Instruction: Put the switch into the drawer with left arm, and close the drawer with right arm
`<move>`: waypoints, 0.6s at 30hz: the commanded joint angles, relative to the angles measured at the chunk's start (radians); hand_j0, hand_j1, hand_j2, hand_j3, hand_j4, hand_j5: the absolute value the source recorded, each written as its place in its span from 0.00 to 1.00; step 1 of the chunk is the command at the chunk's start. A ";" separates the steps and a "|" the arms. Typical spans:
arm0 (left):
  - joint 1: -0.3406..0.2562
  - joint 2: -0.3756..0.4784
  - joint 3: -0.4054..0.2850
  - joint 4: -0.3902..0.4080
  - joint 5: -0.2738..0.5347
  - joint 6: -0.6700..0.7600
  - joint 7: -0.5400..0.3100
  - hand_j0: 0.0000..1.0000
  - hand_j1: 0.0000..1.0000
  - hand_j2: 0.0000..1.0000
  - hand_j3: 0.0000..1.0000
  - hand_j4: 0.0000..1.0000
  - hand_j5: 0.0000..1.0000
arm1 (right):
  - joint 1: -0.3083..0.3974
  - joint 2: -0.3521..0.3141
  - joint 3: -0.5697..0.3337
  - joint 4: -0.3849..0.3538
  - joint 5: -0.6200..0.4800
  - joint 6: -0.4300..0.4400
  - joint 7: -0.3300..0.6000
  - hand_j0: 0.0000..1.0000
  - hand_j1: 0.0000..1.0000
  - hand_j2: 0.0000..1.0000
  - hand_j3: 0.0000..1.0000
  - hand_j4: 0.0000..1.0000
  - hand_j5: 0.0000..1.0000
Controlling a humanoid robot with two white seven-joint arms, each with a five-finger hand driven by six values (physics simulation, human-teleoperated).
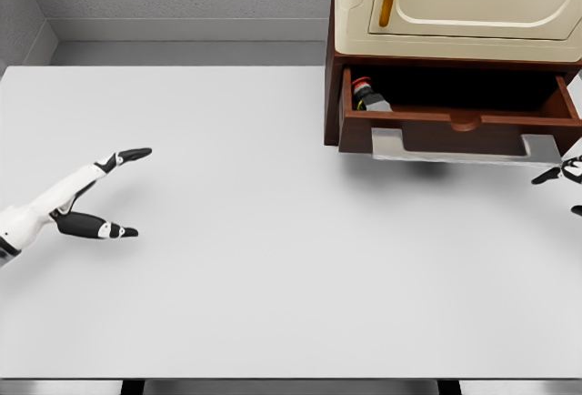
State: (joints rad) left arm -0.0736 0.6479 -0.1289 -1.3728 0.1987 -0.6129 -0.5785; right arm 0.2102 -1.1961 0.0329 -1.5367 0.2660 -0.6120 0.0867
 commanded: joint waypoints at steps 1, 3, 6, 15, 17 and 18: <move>0.000 0.001 0.000 0.000 0.008 0.002 0.000 1.00 1.00 1.00 1.00 1.00 1.00 | 0.000 0.003 -0.001 0.007 -0.005 0.001 -0.001 0.73 0.73 0.73 0.73 0.73 0.73; 0.000 0.001 0.002 0.000 0.008 0.002 0.000 1.00 1.00 1.00 1.00 1.00 1.00 | 0.000 0.003 -0.001 0.006 -0.005 0.001 -0.001 0.73 0.73 0.73 0.73 0.73 0.73; 0.000 0.001 0.002 0.000 0.008 0.002 0.000 1.00 1.00 1.00 1.00 1.00 1.00 | -0.052 0.019 0.041 0.010 -0.001 0.001 -0.001 0.73 0.73 0.73 0.73 0.73 0.73; 0.002 0.001 0.011 0.000 0.008 0.002 0.000 1.00 1.00 1.00 1.00 1.00 1.00 | -0.117 0.032 0.108 0.032 0.001 0.001 -0.001 0.73 0.73 0.73 0.73 0.73 0.73; 0.002 0.001 0.011 0.000 0.008 0.002 0.000 1.00 1.00 1.00 1.00 1.00 1.00 | -0.117 0.030 0.108 0.040 0.002 0.001 -0.001 0.74 0.74 0.74 0.74 0.74 0.74; 0.002 0.001 0.011 0.000 0.008 0.002 0.000 1.00 1.00 1.00 1.00 1.00 1.00 | -0.117 0.029 0.108 0.038 0.002 0.001 -0.001 0.74 0.74 0.74 0.74 0.74 0.74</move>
State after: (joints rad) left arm -0.0721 0.6478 -0.1190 -1.3723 0.1986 -0.6129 -0.5788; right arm 0.0951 -1.1648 0.1384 -1.5005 0.2717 -0.6112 0.0861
